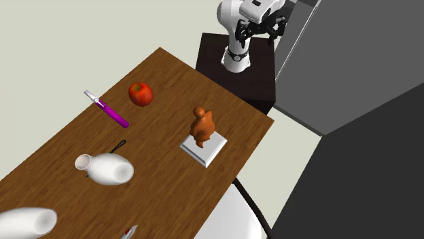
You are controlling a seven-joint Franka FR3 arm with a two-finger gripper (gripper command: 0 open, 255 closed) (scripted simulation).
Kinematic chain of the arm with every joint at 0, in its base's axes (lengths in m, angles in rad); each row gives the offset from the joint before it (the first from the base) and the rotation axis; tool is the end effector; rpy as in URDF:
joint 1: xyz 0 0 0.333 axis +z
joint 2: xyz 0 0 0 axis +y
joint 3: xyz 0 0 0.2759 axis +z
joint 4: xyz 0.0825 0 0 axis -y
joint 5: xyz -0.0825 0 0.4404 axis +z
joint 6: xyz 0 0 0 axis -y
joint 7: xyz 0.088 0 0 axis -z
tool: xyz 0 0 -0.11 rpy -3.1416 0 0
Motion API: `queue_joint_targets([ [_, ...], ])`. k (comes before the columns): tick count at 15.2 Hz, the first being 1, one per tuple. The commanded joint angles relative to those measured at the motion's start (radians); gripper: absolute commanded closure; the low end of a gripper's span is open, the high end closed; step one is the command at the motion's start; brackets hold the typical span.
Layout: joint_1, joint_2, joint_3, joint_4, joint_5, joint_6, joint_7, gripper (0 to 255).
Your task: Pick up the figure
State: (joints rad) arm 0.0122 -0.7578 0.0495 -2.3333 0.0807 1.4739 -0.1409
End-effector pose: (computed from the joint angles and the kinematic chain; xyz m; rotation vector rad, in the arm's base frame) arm 0.3863 0.0356 0.5519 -3.0723 -0.2943 0.1543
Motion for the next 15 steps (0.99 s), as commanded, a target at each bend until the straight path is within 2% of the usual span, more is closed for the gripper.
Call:
queue_joint_targets([
  [1, 0.000, 0.000, 0.000, 0.000, 0.000, 0.000, 0.000, 0],
  [8, -0.037, 0.253, -0.069, 0.204, -0.004, 0.058, -0.034, 0],
  [15, -0.065, 0.507, -0.135, 0.461, 0.025, 0.060, -0.070, 0],
])
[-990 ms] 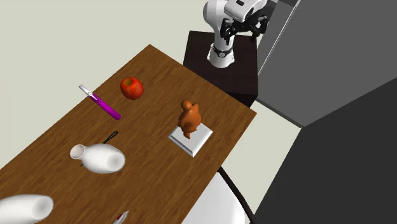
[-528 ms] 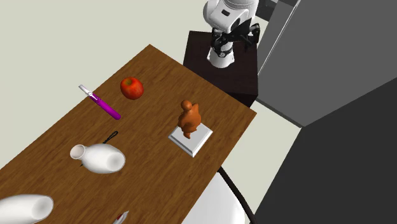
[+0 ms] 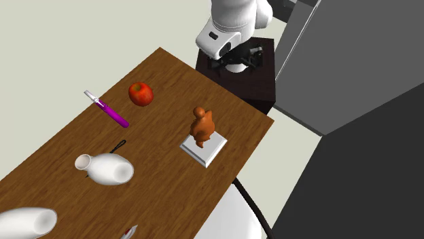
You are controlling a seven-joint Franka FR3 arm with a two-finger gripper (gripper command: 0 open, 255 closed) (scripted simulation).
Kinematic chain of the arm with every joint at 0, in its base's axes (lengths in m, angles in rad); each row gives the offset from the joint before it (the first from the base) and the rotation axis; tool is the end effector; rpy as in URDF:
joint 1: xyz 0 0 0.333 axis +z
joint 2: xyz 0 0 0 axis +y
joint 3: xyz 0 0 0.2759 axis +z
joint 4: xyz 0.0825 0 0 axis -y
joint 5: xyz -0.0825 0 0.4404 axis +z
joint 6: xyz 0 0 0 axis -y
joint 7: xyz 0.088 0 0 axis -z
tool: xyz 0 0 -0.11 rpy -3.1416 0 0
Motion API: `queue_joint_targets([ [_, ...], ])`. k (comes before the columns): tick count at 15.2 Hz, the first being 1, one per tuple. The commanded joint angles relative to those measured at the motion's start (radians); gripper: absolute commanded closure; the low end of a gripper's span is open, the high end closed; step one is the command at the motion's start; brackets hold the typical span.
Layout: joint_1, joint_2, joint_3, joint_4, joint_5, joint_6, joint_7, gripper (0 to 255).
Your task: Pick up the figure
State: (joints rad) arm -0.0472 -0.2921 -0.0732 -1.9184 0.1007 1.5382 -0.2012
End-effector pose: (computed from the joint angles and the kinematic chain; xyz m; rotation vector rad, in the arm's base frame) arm 0.5192 -0.0546 0.5620 -3.0029 -0.1256 0.1029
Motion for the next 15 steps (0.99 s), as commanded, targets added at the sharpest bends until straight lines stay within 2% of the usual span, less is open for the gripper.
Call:
queue_joint_targets([
  [1, -0.010, 0.079, -0.022, 0.088, 0.012, -0.009, -0.015, 0],
  [7, -0.045, 0.316, -0.073, 0.377, 0.070, -0.065, -0.046, 0],
  [11, -0.085, 0.499, -0.101, 0.626, 0.127, -0.138, -0.059, 0],
  [12, -0.092, 0.523, -0.103, 0.662, 0.134, -0.149, -0.059, 0],
  [15, -0.088, 0.505, -0.101, 0.595, 0.130, -0.101, -0.066, 0],
])
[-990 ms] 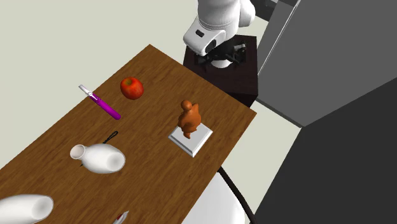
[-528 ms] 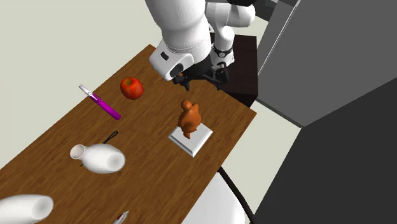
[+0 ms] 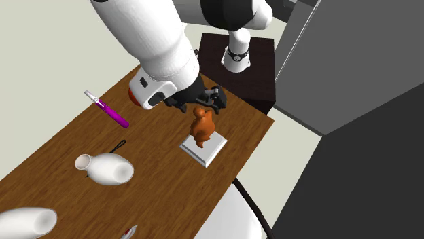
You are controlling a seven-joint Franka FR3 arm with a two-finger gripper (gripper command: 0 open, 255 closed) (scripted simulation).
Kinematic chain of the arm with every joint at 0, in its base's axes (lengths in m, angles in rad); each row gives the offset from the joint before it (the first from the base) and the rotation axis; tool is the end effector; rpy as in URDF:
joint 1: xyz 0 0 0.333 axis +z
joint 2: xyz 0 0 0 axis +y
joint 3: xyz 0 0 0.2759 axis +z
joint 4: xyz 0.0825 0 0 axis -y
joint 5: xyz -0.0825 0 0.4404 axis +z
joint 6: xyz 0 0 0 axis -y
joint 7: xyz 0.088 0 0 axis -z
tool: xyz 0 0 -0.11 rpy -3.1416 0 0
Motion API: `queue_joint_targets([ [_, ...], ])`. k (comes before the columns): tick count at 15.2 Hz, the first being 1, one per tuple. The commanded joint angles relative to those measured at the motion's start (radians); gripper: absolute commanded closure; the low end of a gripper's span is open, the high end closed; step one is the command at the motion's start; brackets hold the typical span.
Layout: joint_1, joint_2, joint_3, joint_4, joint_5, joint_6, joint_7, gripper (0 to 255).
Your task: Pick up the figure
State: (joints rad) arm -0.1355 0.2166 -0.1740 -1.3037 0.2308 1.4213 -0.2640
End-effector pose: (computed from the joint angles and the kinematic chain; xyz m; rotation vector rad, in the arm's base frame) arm 0.6323 -0.1607 0.5753 -2.9293 0.0290 0.0556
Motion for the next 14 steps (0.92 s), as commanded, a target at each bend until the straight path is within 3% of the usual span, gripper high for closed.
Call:
queue_joint_targets([
  [1, 0.001, -0.009, 0.000, -0.040, -0.002, 0.032, -0.006, 0],
  [6, 0.006, -0.024, 0.001, -0.109, -0.005, 0.085, -0.014, 0],
  [7, 0.006, -0.025, 0.001, -0.110, -0.005, 0.085, -0.013, 255],
  [14, 0.007, -0.025, 0.001, -0.109, -0.005, 0.085, -0.012, 255],
])
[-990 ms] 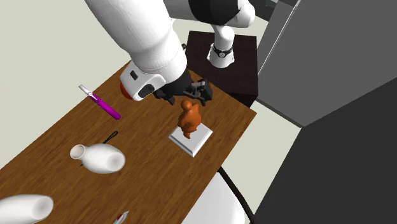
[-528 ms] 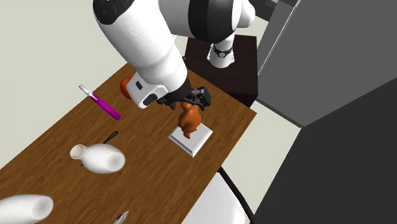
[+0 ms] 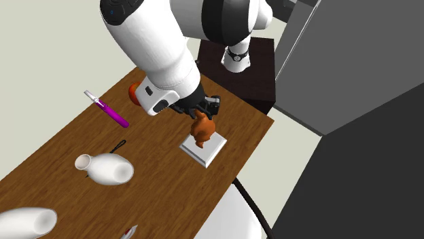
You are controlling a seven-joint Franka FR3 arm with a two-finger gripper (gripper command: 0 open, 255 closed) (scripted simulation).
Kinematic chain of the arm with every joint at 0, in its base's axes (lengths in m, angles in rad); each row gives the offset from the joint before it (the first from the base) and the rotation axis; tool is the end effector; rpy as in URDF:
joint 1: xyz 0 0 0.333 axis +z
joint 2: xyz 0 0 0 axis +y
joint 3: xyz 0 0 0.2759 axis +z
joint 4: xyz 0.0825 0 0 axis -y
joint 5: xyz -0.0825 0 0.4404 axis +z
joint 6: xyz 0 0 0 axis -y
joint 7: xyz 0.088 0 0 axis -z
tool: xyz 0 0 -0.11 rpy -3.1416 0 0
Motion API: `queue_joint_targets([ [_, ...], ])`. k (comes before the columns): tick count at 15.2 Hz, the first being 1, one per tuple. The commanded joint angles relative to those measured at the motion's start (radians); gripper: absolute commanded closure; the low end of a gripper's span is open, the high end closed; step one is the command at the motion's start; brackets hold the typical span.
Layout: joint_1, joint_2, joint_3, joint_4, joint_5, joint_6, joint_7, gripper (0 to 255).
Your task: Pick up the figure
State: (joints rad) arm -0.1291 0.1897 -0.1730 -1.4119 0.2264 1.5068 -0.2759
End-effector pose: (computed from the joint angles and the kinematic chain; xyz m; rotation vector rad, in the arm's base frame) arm 0.6332 -0.1609 0.5433 -2.9290 0.0301 0.0483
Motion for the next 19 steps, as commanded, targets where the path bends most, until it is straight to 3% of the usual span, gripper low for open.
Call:
queue_joint_targets([
  [1, 0.000, 0.002, 0.000, -0.002, -0.001, 0.000, 0.000, 255],
  [9, -0.010, 0.038, -0.002, 0.142, 0.008, -0.108, 0.014, 255],
  [17, -0.029, 0.109, -0.003, 0.358, 0.027, -0.252, 0.035, 255],
  [19, -0.030, 0.110, -0.003, 0.362, 0.028, -0.255, 0.035, 255],
])
